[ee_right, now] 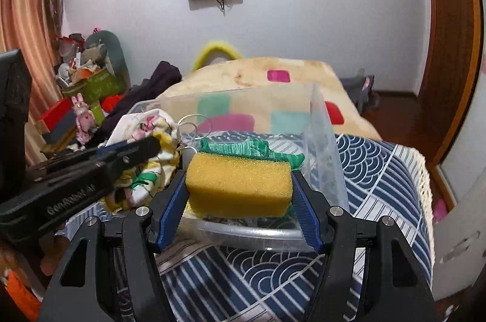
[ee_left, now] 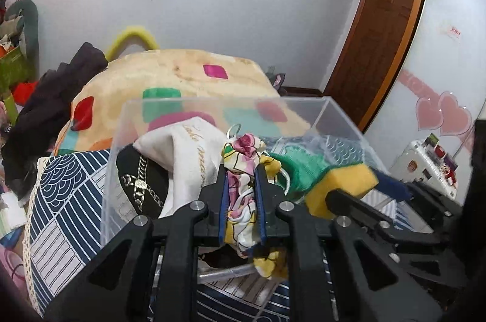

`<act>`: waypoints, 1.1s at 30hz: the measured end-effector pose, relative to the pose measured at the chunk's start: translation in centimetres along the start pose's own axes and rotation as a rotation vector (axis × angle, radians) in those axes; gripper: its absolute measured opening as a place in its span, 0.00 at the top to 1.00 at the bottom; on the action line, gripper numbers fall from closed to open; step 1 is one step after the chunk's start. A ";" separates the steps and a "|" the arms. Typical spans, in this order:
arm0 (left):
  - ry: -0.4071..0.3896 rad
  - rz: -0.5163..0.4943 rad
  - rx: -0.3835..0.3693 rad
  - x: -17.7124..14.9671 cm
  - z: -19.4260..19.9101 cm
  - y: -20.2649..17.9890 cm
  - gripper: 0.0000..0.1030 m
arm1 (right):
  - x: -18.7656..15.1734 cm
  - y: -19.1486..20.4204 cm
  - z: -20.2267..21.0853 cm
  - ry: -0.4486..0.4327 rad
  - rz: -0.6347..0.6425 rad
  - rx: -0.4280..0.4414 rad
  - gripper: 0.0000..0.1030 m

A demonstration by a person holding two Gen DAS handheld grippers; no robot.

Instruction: Organize soft objects

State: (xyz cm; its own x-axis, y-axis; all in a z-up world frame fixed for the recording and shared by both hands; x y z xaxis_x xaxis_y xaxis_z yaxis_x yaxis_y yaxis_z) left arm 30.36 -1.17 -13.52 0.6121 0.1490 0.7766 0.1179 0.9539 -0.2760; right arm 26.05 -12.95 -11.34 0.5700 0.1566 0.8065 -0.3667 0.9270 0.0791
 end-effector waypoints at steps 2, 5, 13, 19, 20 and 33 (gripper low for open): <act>-0.010 -0.021 0.013 -0.1 0.0 -0.2 0.85 | -0.1 0.6 0.1 0.004 0.027 -0.008 0.39; -0.003 -0.041 0.038 -0.3 0.0 -0.3 0.82 | 0.0 0.8 -0.2 0.004 0.062 -0.042 0.37; 0.017 0.009 -0.009 -0.5 1.9 0.1 0.59 | 0.3 0.7 1.2 0.016 0.062 -0.012 0.27; -0.074 -0.027 0.018 0.3 6.0 -0.5 0.46 | 1.2 0.7 3.9 -0.055 0.077 -0.012 0.24; -0.093 -0.035 0.022 0.4 6.9 -0.7 0.45 | 1.4 0.7 4.5 -0.070 0.075 -0.009 0.24; -0.298 -0.124 0.053 0.6 17.7 -3.1 0.23 | 3.5 1.9 12.8 -0.300 0.069 -0.008 0.13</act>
State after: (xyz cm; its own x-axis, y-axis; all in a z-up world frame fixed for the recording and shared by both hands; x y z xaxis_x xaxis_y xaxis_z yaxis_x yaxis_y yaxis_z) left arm 16.51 0.57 -2.14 0.3386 0.0935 0.9363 0.1316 0.9806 -0.1455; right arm 17.91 -14.99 -0.81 0.3008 0.1128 0.9470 -0.3902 0.9206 0.0143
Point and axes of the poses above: each gripper's, at about its wrist camera, not at the fingertips, and z roughly against the way its jaws point, y to its left, x to its top, the point moved 8 cm from there along -z, roughly the way its jaws point, and after that the axes turned 4 degrees about -x, right-handed, at the moved point
